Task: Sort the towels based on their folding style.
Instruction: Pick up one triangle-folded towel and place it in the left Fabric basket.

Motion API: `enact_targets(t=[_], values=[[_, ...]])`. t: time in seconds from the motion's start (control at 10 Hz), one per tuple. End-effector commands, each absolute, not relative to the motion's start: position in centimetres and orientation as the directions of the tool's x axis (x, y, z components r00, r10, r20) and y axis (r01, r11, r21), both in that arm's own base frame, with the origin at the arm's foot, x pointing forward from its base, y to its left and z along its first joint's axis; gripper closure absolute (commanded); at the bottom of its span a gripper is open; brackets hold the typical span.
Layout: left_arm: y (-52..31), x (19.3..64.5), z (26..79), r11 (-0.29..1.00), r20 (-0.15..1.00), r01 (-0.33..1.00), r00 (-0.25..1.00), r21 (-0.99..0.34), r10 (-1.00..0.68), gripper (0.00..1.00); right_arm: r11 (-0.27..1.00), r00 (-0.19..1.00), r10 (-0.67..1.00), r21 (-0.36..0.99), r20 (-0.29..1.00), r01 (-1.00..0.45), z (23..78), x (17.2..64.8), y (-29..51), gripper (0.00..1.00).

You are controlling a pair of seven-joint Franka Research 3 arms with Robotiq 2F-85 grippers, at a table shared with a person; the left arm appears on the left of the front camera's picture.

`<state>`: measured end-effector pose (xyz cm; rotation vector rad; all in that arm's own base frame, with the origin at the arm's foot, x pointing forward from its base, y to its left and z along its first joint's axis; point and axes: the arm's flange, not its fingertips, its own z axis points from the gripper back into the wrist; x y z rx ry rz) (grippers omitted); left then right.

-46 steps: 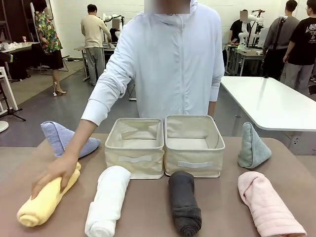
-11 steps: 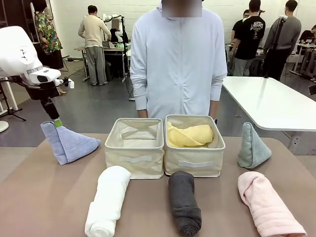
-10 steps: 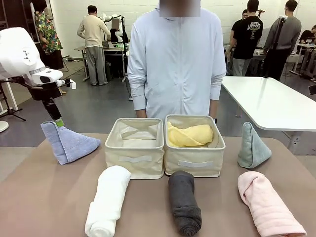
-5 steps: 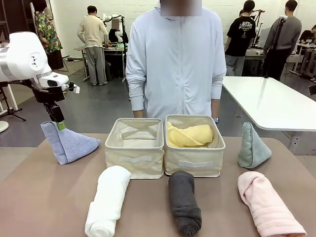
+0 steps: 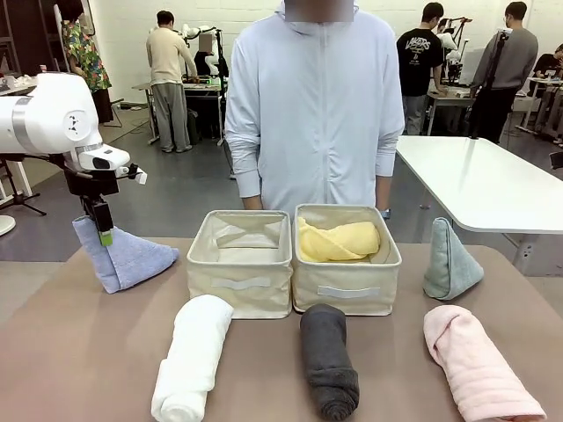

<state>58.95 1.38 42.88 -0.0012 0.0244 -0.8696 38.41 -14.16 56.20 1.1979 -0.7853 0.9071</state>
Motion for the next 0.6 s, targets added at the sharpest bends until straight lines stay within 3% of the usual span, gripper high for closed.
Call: enact_targets(t=[0.0, 0.2, 0.3, 0.4, 0.5], values=[[1.7, 59.03, 42.46, 0.662, -0.068, 0.75, 0.661, 0.01, -0.748, 0.0, 0.103, 0.418, 0.135, 0.407, 0.898, -0.908, 56.46, 38.69, -14.06, 0.0], [2.08, 58.71, 42.61, 0.647, -0.031, 0.763, 0.647, 0.006, -0.762, 0.0, 0.103, 0.418, 0.135, 0.407, 0.898, -0.908, 56.46, 38.69, -14.06, 0.0], [2.11, 58.6, 42.83, 0.628, -0.019, 0.778, 0.628, 0.02, -0.778, 0.6, 0.103, 0.418, 0.135, 0.407, 0.898, -0.908, 56.46, 38.69, -14.06, 0.0], [2.2, 58.49, 42.99, 0.626, -0.014, 0.78, 0.626, 0.023, -0.78, 0.6, 0.103, 0.418, 0.135, 0.407, 0.898, -0.908, 56.46, 38.69, -14.06, 0.0], [2.29, 58.51, 43.06, 0.63, -0.013, 0.777, 0.63, 0.021, -0.776, 1.0, 0.103, 0.418, 0.135, 0.407, 0.898, -0.908, 56.46, 38.69, -14.06, 0.0]])
